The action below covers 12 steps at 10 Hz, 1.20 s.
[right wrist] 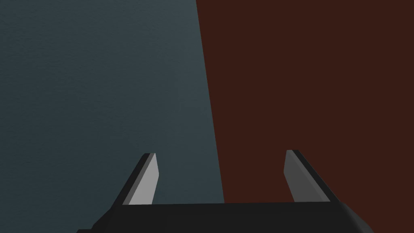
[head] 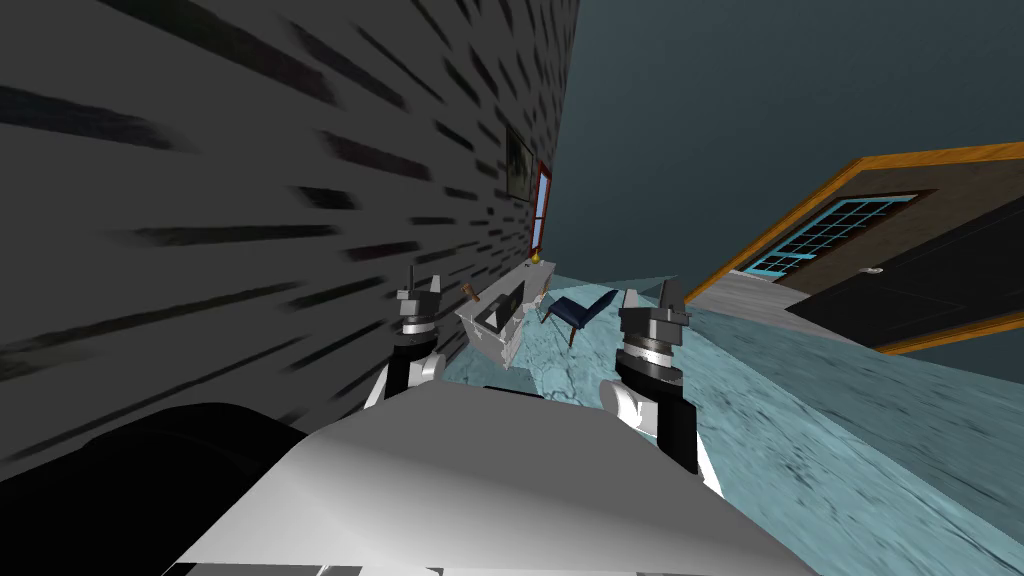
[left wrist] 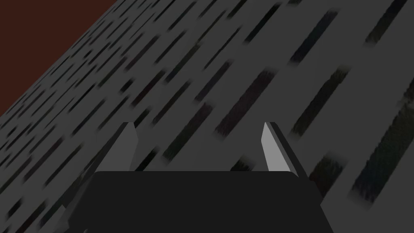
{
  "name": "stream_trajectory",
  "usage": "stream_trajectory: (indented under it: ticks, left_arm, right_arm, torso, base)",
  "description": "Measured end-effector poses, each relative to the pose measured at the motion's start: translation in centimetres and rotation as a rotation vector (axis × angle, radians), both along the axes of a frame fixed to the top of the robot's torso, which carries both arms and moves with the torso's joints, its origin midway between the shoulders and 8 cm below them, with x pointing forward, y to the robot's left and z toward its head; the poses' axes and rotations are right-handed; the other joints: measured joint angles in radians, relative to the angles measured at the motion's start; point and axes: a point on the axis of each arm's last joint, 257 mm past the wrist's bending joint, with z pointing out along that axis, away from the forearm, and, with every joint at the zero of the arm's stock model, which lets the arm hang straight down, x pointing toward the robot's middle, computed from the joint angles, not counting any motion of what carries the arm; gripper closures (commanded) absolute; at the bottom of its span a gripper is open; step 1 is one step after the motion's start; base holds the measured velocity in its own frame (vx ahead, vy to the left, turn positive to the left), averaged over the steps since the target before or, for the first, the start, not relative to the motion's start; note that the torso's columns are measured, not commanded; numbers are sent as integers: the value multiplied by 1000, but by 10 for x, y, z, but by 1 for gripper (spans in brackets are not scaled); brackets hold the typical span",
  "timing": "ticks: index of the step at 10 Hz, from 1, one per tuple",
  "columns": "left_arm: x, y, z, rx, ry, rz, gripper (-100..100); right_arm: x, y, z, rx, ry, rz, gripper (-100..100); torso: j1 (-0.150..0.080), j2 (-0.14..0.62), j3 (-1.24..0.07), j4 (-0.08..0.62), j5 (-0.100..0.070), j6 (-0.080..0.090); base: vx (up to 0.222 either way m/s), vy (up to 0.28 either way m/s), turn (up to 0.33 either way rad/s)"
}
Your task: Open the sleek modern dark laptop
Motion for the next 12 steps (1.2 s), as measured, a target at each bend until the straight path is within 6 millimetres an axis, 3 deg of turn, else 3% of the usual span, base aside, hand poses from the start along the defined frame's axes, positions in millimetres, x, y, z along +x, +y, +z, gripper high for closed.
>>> stream_trajectory:
  ticks: [2, 9, 10, 12]
  left_arm:
    - [0, 0, 0, 0, 0, 0, 0]
    - [0, 0, 0, 0, 0, 0, 0]
    - [0, 0, 0, 0, 0, 0, -100]
    - [5, -7, -2, 47, 23, -23, -100]
  right_arm:
    - [0, 0, 0, 0, 0, 0, 0]
    - [0, 0, 0, 0, 0, 0, 0]
    - [0, 0, 0, 0, 0, 0, 0]
    - [0, 0, 0, 0, 0, 0, 0]
  torso:
    - [0, 104, -209, 105, 0, 0]
    - [0, 618, -1234, 617, 0, 0]
    - [0, 691, -1382, 691, 0, 0]
    - [0, 734, -1471, 734, 0, 0]
  base:
    - [0, 0, 0]
    - [0, 0, 0]
    - [8, 0, -34]
    - [7, 0, -62]
